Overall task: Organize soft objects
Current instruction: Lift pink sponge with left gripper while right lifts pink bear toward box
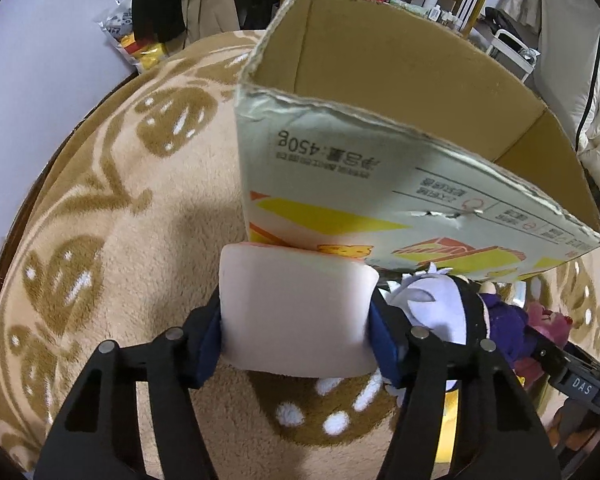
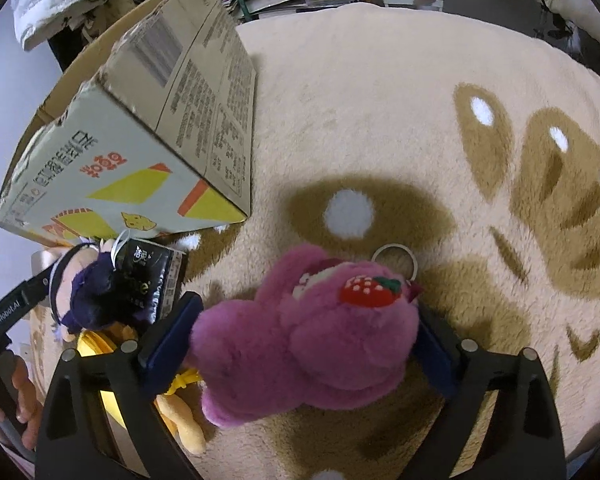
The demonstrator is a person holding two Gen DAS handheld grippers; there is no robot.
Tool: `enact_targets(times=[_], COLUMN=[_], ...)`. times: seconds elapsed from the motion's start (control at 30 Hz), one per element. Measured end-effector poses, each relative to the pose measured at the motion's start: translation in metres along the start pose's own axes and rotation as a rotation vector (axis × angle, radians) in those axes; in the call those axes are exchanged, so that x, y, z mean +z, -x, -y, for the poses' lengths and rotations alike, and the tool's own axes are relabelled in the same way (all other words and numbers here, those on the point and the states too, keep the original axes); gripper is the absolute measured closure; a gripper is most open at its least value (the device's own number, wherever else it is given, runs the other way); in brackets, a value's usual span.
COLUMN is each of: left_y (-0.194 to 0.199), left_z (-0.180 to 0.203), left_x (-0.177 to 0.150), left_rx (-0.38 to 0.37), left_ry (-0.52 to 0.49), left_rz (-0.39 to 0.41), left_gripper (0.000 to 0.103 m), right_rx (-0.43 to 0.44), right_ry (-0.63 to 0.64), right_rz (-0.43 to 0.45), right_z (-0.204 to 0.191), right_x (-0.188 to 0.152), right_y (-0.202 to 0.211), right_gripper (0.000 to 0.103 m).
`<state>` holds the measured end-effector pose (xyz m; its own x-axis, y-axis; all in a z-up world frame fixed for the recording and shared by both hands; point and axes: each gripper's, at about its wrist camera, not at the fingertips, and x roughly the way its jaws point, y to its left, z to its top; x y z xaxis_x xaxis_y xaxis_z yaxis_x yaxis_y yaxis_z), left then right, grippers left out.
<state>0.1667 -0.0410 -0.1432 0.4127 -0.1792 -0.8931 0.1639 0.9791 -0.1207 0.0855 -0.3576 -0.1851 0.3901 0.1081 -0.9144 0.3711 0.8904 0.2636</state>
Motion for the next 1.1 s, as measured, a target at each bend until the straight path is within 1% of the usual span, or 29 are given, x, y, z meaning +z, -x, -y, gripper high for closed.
enact_targets(times=[0.07,0.17,0.33,0.5,0.63,0.7,0.87,0.97,1.1], left_y=[0.005,0.012,0.017,0.024,0.024,0.023,0.021,0.019,0.016], left_z=[-0.002,-0.004,-0.014,-0.010,-0.008,-0.009,-0.015,-0.020,-0.022], left_x=[0.000,0.000,-0.002,-0.006,-0.007,-0.007,-0.004,-0.003,-0.003], left_rx=[0.013,0.065,0.056,0.084,0.088,0.093,0.068,0.078,0.047], left_ry=[0.009,0.005,0.038,0.014,-0.005,-0.002,0.035,0.056,0.071], left_rz=[0.016,0.049,0.044,0.074,0.060,0.054,0.050,0.049,0.032], left_gripper=[0.042,0.042,0.042,0.041,0.040,0.037,0.035,0.035,0.033], right_rx=[0.009,0.017,0.035,0.027,0.020,0.017,0.014,0.009,0.001], right_ry=[-0.014,-0.019,-0.016,0.000,0.005,0.012,0.023,0.044,0.064], right_rz=[0.007,0.010,0.027,0.034,0.051,0.059,0.046,0.057,0.052], right_z=[0.005,0.010,0.010,0.008,-0.002,-0.007,-0.015,-0.023,-0.034], right_x=[0.001,0.000,0.000,-0.003,-0.005,-0.005,-0.007,-0.009,-0.011], right_y=[0.004,0.006,0.013,0.022,0.023,0.026,0.027,0.030,0.028], right_gripper=[0.007,0.009,0.010,0.010,0.010,0.010,0.010,0.010,0.010])
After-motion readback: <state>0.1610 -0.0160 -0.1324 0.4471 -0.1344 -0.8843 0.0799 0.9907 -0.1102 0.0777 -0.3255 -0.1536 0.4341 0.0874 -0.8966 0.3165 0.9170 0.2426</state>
